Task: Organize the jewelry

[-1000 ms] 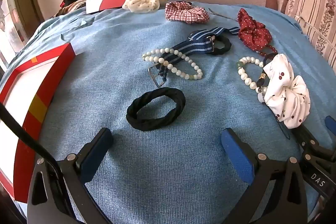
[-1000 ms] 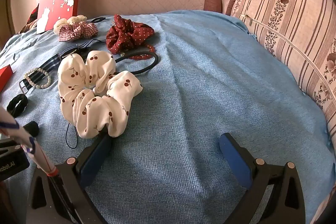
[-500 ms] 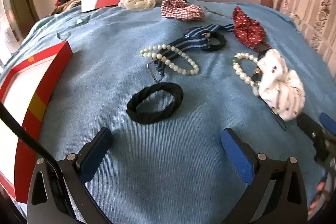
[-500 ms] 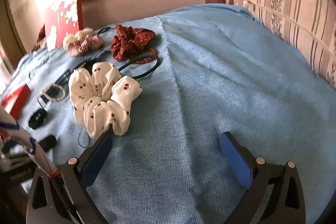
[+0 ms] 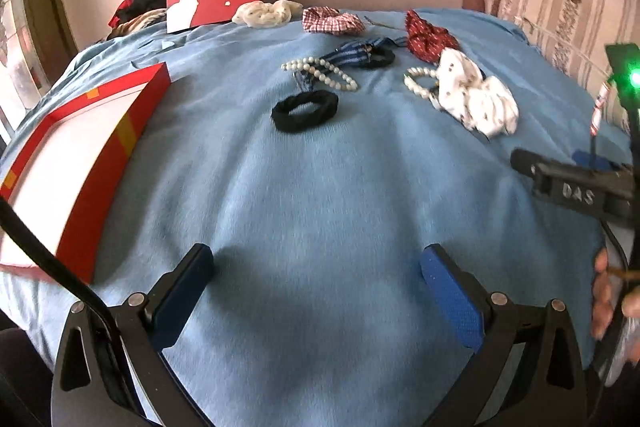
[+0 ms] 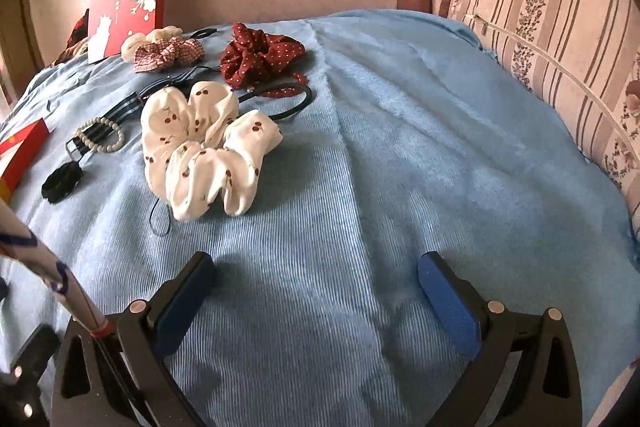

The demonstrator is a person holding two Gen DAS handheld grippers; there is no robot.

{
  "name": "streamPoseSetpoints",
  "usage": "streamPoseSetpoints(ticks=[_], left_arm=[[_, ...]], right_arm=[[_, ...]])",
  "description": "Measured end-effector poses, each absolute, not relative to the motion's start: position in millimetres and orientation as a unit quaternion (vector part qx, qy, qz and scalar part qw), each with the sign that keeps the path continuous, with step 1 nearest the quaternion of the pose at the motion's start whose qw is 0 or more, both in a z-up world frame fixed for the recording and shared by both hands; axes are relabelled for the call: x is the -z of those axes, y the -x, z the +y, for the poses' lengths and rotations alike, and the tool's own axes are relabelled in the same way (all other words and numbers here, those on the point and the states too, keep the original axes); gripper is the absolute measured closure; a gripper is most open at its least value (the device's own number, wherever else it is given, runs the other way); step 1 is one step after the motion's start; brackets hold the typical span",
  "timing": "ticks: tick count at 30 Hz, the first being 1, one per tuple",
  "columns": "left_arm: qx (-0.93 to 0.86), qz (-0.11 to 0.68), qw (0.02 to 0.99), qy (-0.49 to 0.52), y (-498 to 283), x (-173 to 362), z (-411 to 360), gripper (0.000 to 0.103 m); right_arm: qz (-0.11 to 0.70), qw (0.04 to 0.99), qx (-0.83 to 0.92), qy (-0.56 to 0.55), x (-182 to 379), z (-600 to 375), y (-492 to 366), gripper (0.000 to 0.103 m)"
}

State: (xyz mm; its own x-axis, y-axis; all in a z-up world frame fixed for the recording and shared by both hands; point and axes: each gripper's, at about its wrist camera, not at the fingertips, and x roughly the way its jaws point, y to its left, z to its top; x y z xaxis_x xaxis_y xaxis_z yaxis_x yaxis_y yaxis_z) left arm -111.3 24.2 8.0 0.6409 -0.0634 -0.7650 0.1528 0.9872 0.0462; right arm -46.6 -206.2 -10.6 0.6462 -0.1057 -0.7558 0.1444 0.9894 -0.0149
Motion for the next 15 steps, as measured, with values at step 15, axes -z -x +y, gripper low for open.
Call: streamPoseSetpoints(ticks=[15], left_arm=[[0.054,0.383,0.920,-0.064,150,-64,35,0.000]], right_arm=[[0.464,0.878,0.119,-0.019,-1,-197,65,0.002]])
